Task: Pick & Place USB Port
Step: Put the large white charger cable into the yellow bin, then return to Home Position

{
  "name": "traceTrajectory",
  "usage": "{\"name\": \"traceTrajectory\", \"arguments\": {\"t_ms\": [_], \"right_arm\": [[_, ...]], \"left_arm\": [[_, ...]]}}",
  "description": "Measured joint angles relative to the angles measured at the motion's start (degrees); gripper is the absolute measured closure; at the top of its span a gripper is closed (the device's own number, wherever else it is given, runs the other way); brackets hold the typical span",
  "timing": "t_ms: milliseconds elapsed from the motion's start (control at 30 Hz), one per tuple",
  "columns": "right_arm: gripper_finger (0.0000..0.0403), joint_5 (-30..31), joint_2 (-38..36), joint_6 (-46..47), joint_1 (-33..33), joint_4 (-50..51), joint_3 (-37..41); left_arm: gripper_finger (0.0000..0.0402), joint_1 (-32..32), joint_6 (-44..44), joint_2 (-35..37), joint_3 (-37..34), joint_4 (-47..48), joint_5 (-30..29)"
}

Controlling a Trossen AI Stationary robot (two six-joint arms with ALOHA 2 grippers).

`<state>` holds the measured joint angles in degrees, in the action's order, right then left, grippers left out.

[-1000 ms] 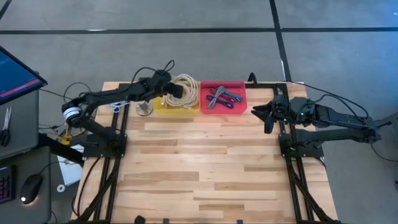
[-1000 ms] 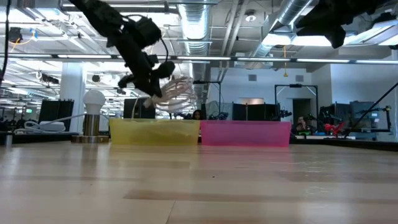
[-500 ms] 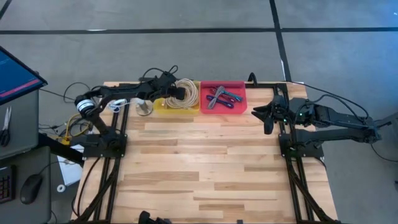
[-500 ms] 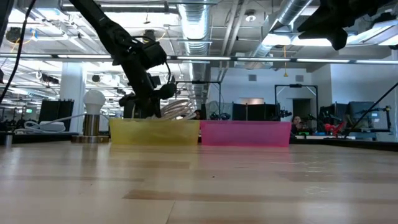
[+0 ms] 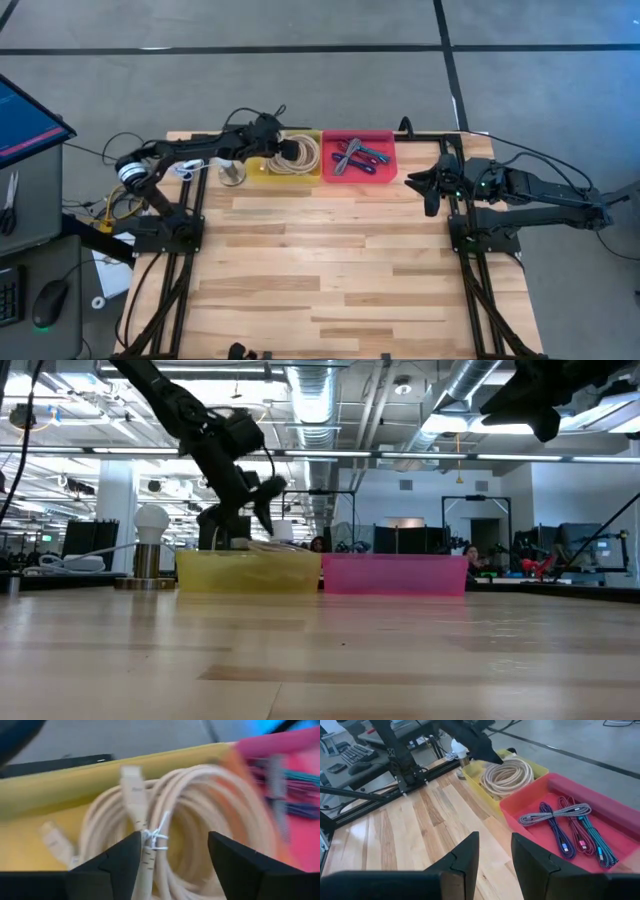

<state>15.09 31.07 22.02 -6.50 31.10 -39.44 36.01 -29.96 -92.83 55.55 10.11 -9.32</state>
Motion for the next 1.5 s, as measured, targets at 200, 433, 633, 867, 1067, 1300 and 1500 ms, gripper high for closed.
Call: {"name": "traceTrajectory", "arguments": {"t_ms": [200,433,633,867,1067,1300,1500], "right_arm": [[0.0296,-0.1,0.0,0.0,0.2,-0.2,0.0],[0.0296,-0.9,-0.6,-1.2,0.5,-0.2,0.0],[0.0296,-2.1,-3.6,-1.4,0.5,-1.2,0.0],[0.0296,-8.3,-8.7,-1.6,0.5,-7.4,0.0],[0.0296,-9.3,-13.5,-1.6,0.5,-8.8,0.0],[0.0296,-12.8,-18.6,-1.6,0.5,-6.9,0.0],[0.0296,-12.7,-22.2,-1.4,0.5,-4.3,0.0]], "left_arm": [[0.0185,-1.9,7.7,8.4,0.0,-0.1,7.9],[0.0229,-9.9,20.2,21.0,0.0,-0.4,7.8],[0.0258,-18.0,21.2,30.4,0.0,-0.4,5.7],[0.0281,-27.6,21.2,37.3,0.0,-0.4,1.7],[0.0293,-34.7,21.2,39.2,0.0,-0.3,-0.7],[0.0312,-41.3,25.1,43.4,0.0,0.3,-7.2],[0.0337,-45.9,26.7,49.9,0.0,0.3,-11.3]]}}
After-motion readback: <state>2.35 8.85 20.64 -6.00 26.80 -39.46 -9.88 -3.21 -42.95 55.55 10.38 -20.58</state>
